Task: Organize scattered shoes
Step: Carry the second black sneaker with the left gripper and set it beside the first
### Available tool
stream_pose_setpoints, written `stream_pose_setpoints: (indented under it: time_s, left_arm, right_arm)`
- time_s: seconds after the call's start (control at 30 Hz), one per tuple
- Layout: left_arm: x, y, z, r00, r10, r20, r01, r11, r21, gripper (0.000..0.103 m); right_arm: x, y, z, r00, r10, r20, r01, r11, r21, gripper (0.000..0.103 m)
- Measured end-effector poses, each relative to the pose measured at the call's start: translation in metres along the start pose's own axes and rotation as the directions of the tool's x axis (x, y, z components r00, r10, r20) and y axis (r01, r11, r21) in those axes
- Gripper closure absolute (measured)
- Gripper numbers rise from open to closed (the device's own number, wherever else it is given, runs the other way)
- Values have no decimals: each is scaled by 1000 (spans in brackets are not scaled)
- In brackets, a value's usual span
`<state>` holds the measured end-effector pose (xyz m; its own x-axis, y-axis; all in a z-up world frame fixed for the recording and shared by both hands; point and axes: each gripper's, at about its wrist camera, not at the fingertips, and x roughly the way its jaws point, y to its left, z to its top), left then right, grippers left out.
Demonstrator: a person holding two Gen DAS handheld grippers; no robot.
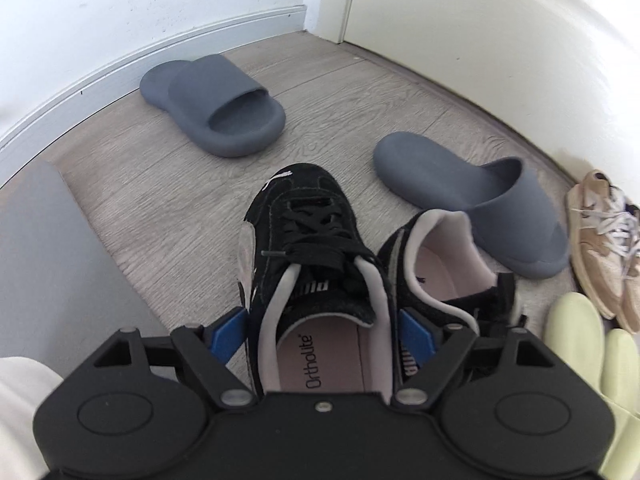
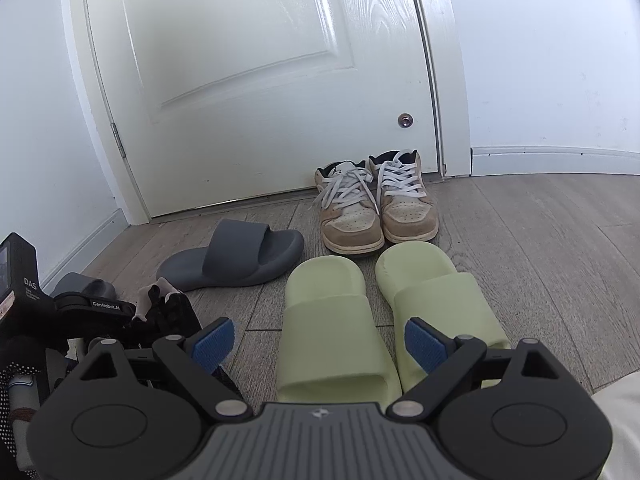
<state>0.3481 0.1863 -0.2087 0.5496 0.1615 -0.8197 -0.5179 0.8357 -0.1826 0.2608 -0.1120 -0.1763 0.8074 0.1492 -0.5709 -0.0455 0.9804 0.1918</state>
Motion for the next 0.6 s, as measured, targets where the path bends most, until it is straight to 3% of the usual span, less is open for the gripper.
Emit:
stream_pose_setpoints:
  time_s: [0.1,0.23,0.4,0.47,0.53,0.6]
  left_arm:
    - [-18,9,1,999,-49,20,49,999,-5,20]
    - [-41,35,13,991,-74,107,79,996,-47,17]
    - [-23,55,35,986,-1,165,15,997,-81,14]
    - [-8,61,36,989,-12,145,29,993,-116,14]
    - [9,60,39,997,-24,69,33,991,-130,19]
    - [6,56,40,995,-27,99,39,992,-117,19]
  right_arm:
    - [1,1,-1,1000,5,-12,-5,1000,-13,10]
    - [6,9,-6,999,13,-46,-15,999,-52,10]
    - [20,30,-20,987,39,-158,-62,987,-146,12]
    - [24,49,-29,977,56,-205,-103,969,-224,22]
    - [29,64,-35,967,73,-244,-142,950,-277,41]
    - [39,80,-37,952,116,-282,-202,932,-300,45]
